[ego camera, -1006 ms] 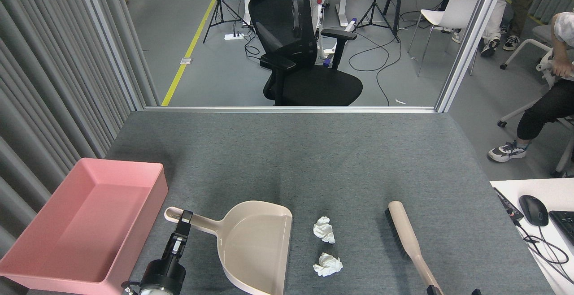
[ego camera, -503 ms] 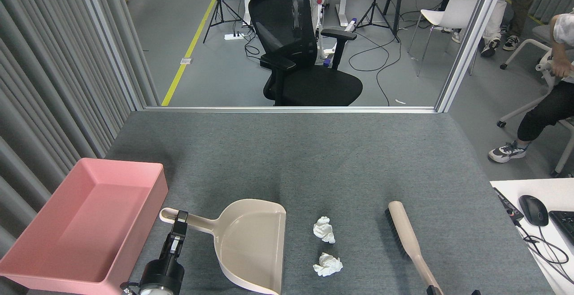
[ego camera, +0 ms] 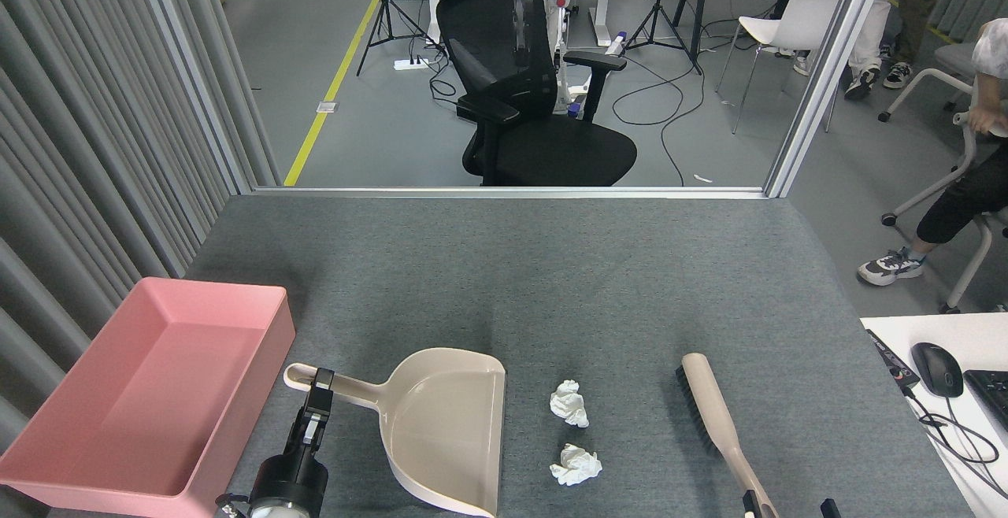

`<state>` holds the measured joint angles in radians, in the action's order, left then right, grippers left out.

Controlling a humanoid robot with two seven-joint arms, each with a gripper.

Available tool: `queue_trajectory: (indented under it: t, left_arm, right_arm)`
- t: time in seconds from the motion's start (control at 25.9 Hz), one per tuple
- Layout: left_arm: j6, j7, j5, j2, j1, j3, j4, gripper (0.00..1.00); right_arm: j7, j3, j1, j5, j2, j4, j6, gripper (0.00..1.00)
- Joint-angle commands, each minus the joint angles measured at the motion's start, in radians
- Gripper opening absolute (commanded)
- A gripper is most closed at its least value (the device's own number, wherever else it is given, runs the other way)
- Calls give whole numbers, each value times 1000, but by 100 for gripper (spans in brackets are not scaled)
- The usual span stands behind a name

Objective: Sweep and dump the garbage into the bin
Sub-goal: 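Slide the dustpan with the left gripper toward the paper balls, then grasp the beige brush handle with the right gripper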

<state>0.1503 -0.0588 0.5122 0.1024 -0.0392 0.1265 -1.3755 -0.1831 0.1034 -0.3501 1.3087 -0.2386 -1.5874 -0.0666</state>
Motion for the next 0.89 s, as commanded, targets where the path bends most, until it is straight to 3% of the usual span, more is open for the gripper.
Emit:
queue_trajectory:
  t: [0.0, 0.62, 0.74, 0.81, 0.85]
  left_arm:
    - [0, 14, 0, -1, 12, -19, -11, 10]
    - [0, 22, 0, -6, 28, -27, -22, 11]
    - [0, 22, -1, -7, 32, -27, -22, 11]
    - [0, 22, -1, -7, 32, -25, -25, 11]
    - [2, 22, -1, -7, 32, -27, -27, 11]
  right_arm:
    - [1, -10, 11, 1, 2, 21, 1, 99]
    - [33, -73, 74, 15, 10, 55, 27, 96]
    - [34, -76, 83, 18, 7, 56, 25, 78]
    - [34, -79, 83, 18, 5, 56, 22, 50]
    - [34, -90, 82, 18, 2, 56, 22, 41]
